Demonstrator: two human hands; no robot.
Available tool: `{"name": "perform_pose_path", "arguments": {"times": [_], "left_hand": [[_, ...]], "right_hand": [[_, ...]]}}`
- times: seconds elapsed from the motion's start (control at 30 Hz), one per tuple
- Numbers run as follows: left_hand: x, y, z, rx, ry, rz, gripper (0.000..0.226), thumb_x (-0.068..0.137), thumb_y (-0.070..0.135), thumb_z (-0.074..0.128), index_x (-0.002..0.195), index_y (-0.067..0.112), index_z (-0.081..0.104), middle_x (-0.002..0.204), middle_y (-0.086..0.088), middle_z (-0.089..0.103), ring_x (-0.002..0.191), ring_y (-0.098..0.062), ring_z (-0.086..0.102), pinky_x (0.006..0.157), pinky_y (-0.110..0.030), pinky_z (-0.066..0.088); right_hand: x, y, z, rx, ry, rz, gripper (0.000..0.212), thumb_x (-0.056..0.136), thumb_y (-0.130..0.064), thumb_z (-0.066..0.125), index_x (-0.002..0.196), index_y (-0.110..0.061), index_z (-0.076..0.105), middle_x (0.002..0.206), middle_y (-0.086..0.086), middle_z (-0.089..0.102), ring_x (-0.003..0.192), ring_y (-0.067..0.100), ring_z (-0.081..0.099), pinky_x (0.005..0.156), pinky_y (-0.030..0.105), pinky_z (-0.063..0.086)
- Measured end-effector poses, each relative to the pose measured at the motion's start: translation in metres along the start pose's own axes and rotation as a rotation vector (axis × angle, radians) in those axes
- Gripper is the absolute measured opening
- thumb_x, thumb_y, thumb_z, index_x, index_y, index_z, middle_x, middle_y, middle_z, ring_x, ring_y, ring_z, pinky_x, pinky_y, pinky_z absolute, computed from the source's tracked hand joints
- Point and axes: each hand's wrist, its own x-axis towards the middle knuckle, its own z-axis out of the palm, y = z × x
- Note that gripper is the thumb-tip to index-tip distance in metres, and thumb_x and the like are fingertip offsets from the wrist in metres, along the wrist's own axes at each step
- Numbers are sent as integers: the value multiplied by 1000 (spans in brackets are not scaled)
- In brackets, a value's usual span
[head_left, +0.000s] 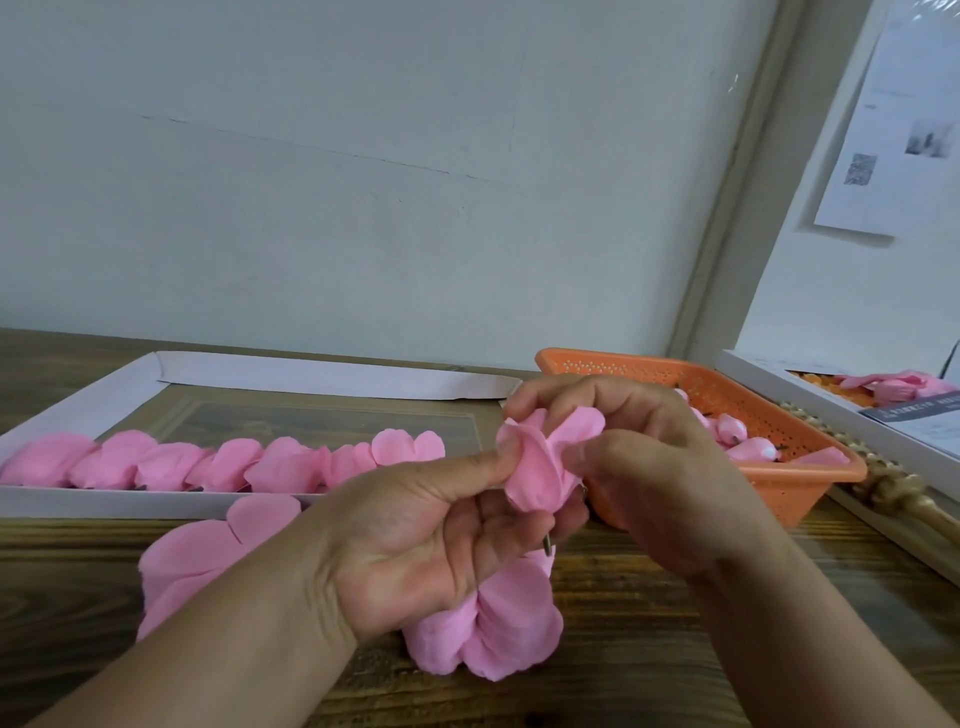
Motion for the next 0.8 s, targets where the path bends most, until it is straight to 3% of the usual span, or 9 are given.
{"name": "perform_pose_path", "arguments": {"times": [0.1,0.2,0.3,0.43,0.53,0.67,0.8], "left_hand": [[-1,1,2,-7,8,16,32,81,24,55,106,4,61,112,-17,54,111,-30,46,72,-21,55],[-2,4,4,14,-5,28,34,76,4,65,110,0,60,118,-17,55,114,-28,52,77,-22,55],[-4,4,7,-39,-28,73,35,67,-10,54,94,-3,74,104,-19,69,99,-29,68,72,-24,59],[-4,2,12,33,26,131,33,69,-20,56,87,-1,76,93,-20,72,90,-28,71,70,-22,57],[-5,2,14,82,75,155,32,72,-17,52,93,-4,72,92,-19,73,88,-25,72,72,-21,57],[-6,1,18,97,112,180,37,80,-21,44,103,-3,66,88,-17,73,85,-23,73,69,-20,57],[-6,0,19,108,133,195,39,82,-22,43,107,-2,65,90,-16,74,85,-20,73,74,-22,57]], "right_hand": [[0,1,-1,-16,25,6,9,69,2,53,69,0,62,96,8,66,72,26,57,48,25,45],[-1,1,-2,-21,53,-18,10,68,-1,58,67,-7,66,94,7,67,74,23,60,52,26,46],[-1,0,-2,-56,58,-72,8,66,-8,65,66,-15,70,92,5,69,79,18,62,63,29,47],[-2,1,-3,-161,70,-121,8,69,-21,68,74,-19,74,93,1,71,87,17,64,68,38,49],[-1,2,-2,-269,95,-145,8,74,-16,68,78,-21,73,93,-1,72,92,15,65,74,33,53],[1,4,1,-362,118,-193,4,74,-19,67,76,-18,71,90,-4,72,91,13,66,84,25,48],[3,8,3,-400,156,-225,11,74,-9,66,73,-21,68,85,-1,72,89,14,67,88,17,45]]}}
